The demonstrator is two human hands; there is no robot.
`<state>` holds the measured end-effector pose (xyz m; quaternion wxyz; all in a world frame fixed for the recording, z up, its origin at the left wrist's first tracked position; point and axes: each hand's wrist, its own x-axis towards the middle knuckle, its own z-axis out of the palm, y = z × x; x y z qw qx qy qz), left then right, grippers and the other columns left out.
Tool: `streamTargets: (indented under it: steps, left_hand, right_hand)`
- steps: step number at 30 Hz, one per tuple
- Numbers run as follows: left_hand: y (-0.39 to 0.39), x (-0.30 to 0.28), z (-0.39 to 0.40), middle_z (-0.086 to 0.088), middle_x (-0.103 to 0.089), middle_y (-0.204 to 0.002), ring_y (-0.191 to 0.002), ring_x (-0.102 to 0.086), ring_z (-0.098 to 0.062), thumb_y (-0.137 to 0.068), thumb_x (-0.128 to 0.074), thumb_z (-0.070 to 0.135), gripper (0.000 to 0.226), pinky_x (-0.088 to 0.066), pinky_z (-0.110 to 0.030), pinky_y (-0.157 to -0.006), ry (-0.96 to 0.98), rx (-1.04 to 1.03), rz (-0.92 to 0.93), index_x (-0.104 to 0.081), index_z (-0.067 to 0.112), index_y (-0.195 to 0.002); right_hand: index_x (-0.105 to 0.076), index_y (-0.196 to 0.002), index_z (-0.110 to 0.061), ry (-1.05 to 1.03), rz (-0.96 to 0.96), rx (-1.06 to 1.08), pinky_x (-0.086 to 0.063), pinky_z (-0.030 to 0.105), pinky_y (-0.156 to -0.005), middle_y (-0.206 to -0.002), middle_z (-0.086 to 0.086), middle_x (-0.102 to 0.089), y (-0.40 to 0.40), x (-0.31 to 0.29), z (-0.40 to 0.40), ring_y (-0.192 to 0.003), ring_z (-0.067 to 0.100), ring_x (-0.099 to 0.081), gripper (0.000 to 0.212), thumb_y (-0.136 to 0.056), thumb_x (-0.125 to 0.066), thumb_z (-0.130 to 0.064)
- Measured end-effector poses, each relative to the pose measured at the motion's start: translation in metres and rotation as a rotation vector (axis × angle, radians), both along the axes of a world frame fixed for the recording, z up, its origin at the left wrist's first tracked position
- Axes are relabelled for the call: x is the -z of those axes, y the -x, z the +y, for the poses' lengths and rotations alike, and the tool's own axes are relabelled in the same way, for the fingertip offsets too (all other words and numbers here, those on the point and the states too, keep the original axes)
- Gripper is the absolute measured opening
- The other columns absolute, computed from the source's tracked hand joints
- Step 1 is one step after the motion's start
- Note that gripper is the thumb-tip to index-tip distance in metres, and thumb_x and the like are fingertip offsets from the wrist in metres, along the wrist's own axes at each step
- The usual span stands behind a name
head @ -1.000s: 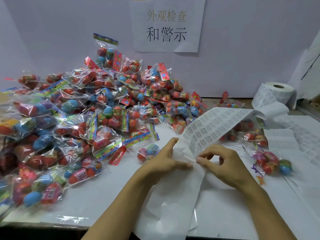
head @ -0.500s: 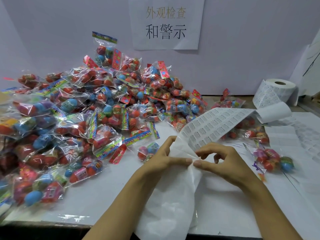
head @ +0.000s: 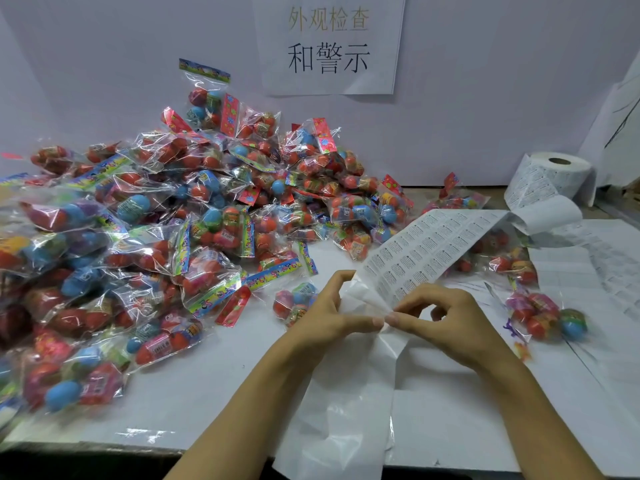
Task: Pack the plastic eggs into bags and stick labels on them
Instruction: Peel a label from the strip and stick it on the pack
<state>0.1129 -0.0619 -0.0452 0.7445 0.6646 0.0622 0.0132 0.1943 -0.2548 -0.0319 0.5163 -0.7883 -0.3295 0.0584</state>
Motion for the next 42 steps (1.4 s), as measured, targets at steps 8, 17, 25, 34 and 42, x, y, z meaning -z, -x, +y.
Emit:
streamTargets:
  steps: [8, 17, 25, 34, 42]
  left_hand:
    - [-0.003, 0.004, -0.001, 0.019, -0.077, -0.098, -0.089, -0.074, -0.004, -0.082, -0.079, -0.006, 0.061, -0.057, -0.018, -0.071, -0.042, 0.004, -0.019, -0.051, 0.031, -0.121]
    - [0.000, 0.009, -0.007, 0.014, -0.035, -0.155, -0.134, -0.049, 0.000, -0.077, -0.090, 0.022, 0.093, -0.044, -0.020, -0.111, -0.408, -0.043, -0.185, -0.033, 0.056, -0.142]
    - [0.002, -0.006, -0.012, -0.012, -0.076, -0.104, -0.097, -0.073, -0.020, -0.096, -0.059, 0.037, 0.040, -0.058, -0.035, -0.090, -0.075, -0.178, -0.193, -0.076, 0.000, -0.101]
    - [0.014, -0.019, 0.019, -0.015, -0.075, -0.096, -0.091, -0.071, -0.026, -0.098, -0.066, 0.019, 0.019, -0.058, -0.031, -0.079, 0.164, -0.118, -0.202, -0.081, 0.006, -0.096]
    - [0.020, -0.022, 0.057, -0.011, -0.071, -0.080, -0.064, -0.059, -0.016, -0.086, -0.072, 0.016, 0.016, -0.047, -0.025, -0.060, 0.103, -0.249, -0.223, -0.082, 0.005, -0.093]
  right_hand:
    - [-0.078, -0.066, -0.027, 0.025, 0.154, -0.016, -0.044, 0.016, -0.067, -0.074, -0.006, -0.074, -0.005, 0.004, -0.001, -0.071, 0.004, -0.062, 0.024, -0.085, -0.076, -0.013]
    - [-0.070, -0.071, -0.027, -0.308, -0.058, 0.573, -0.050, 0.030, -0.071, -0.069, -0.014, -0.070, -0.015, 0.007, -0.003, -0.073, 0.011, -0.066, 0.021, -0.091, -0.072, -0.021]
    - [-0.069, -0.079, -0.014, -0.222, -0.586, 0.404, -0.042, 0.019, -0.061, -0.079, -0.003, -0.066, 0.010, 0.006, 0.028, -0.071, 0.005, -0.057, 0.015, -0.088, -0.078, -0.022]
    - [-0.075, -0.096, -0.004, -0.122, -0.761, 0.203, -0.056, 0.029, -0.077, -0.096, 0.009, -0.070, 0.012, -0.006, 0.052, -0.087, 0.020, -0.065, 0.028, -0.085, -0.079, -0.029]
    - [-0.079, -0.086, -0.015, -0.156, -0.185, -0.022, -0.055, 0.033, -0.074, -0.099, -0.006, -0.069, 0.007, -0.020, 0.087, -0.099, 0.009, -0.064, 0.027, -0.080, -0.077, -0.042]
